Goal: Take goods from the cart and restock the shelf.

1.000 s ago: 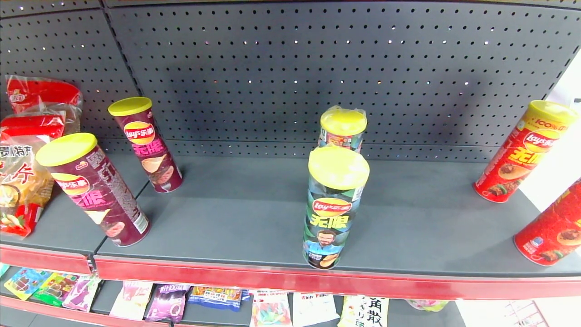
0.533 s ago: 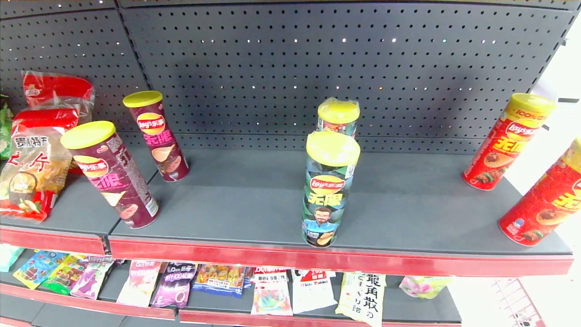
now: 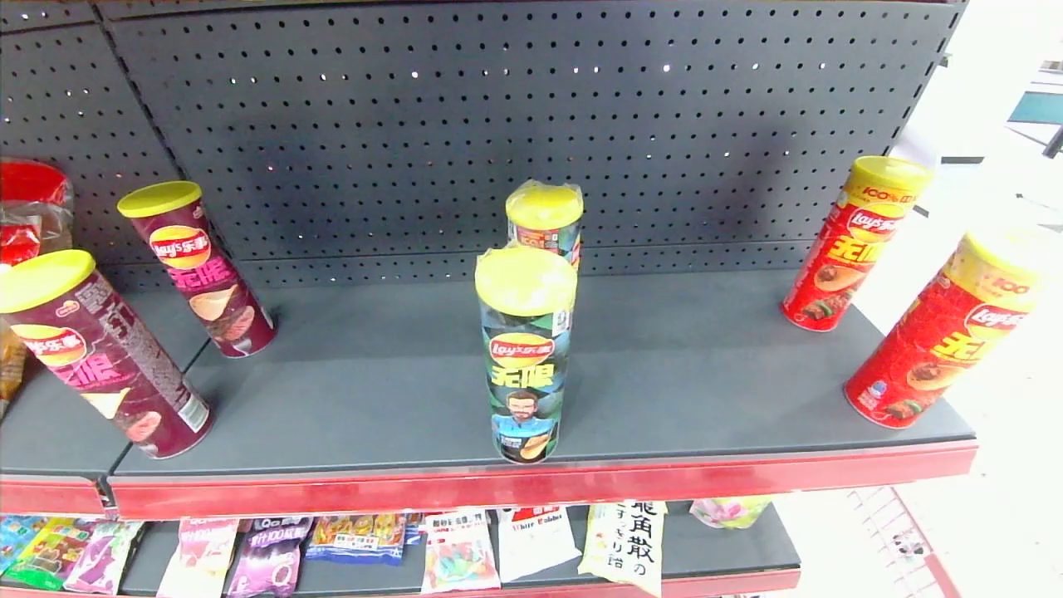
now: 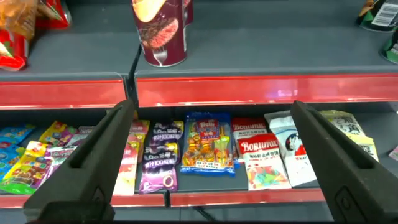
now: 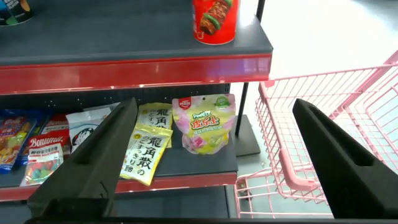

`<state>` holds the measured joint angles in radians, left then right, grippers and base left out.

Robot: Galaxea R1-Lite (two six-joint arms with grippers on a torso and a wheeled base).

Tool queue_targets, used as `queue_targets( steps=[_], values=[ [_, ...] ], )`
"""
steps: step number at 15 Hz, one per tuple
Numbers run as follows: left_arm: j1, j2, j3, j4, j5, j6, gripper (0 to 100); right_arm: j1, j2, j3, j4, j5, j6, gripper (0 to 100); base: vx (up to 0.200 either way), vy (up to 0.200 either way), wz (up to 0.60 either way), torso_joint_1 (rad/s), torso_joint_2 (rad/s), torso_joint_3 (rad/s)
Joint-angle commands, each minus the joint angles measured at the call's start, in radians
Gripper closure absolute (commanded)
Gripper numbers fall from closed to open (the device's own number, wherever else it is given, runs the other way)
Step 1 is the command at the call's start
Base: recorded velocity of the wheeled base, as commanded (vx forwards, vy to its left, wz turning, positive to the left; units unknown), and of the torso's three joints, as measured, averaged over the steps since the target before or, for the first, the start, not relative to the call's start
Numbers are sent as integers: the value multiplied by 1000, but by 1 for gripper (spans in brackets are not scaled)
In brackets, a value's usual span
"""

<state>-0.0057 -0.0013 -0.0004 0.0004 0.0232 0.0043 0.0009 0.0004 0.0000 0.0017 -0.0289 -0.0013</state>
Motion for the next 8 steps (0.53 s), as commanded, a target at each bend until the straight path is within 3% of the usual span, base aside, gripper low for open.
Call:
queue_targets(
  steps=[1, 8],
  values=[
    [1, 1, 0, 0, 0, 0, 0, 1, 0, 0, 0, 0, 0, 0, 0, 0, 0, 0, 0, 0],
    [1, 1, 0, 0, 0, 0, 0, 1, 0, 0, 0, 0, 0, 0, 0, 0, 0, 0, 0, 0]
  ],
)
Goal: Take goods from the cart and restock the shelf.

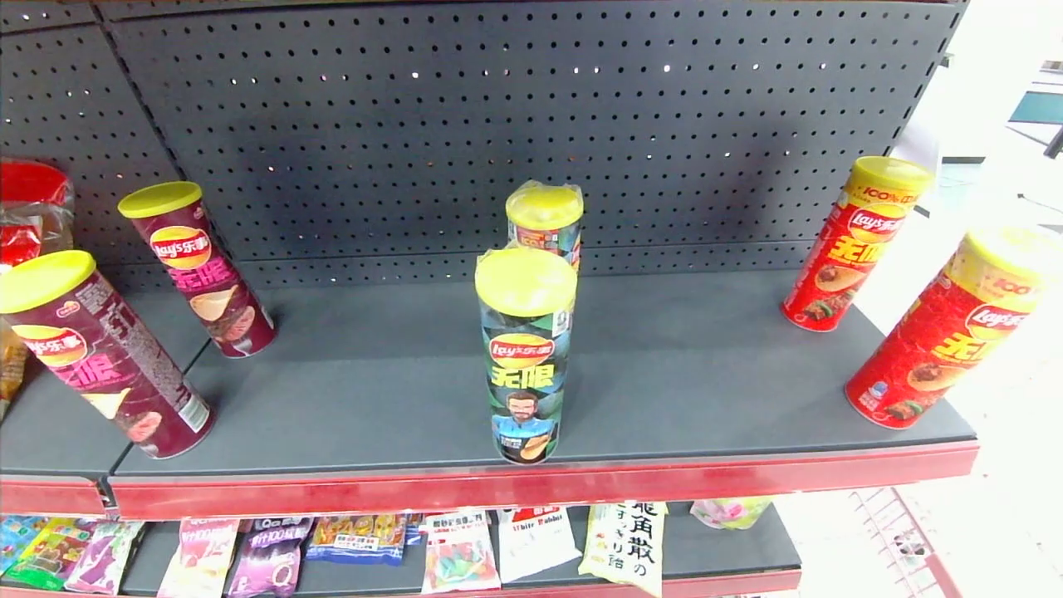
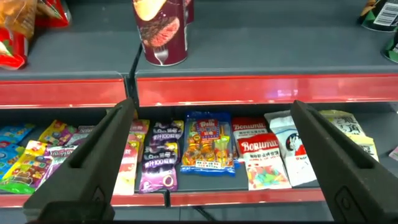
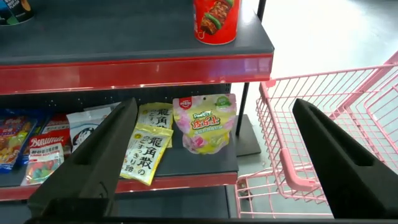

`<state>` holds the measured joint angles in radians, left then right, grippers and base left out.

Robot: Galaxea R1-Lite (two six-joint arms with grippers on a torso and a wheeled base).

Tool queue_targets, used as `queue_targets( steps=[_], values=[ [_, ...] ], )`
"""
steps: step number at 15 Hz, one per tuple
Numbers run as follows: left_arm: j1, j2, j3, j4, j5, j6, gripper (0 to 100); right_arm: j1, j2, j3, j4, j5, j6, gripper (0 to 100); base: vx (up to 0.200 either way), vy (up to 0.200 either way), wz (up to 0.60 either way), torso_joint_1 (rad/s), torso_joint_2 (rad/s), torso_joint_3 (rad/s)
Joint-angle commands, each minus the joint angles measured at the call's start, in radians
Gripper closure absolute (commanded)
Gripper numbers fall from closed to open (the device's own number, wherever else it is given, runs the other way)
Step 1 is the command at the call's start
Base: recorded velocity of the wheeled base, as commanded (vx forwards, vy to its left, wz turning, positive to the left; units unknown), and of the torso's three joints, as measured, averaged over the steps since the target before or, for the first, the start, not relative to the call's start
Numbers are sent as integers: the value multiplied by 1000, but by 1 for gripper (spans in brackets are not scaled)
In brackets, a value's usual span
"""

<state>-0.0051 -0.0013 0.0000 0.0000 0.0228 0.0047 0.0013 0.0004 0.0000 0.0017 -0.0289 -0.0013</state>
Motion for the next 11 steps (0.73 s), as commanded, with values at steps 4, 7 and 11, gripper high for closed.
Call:
queue_targets(
  steps=[4, 7, 11],
  values=[
    [1, 1, 0, 0, 0, 0, 0, 0, 0, 0, 0, 0, 3, 0, 0, 0, 0, 0, 0, 0],
    [1, 1, 0, 0, 0, 0, 0, 0, 0, 0, 0, 0, 3, 0, 0, 0, 0, 0, 0, 0],
    [1, 1, 0, 0, 0, 0, 0, 0, 0, 0, 0, 0, 3, 0, 0, 0, 0, 0, 0, 0]
  ],
)
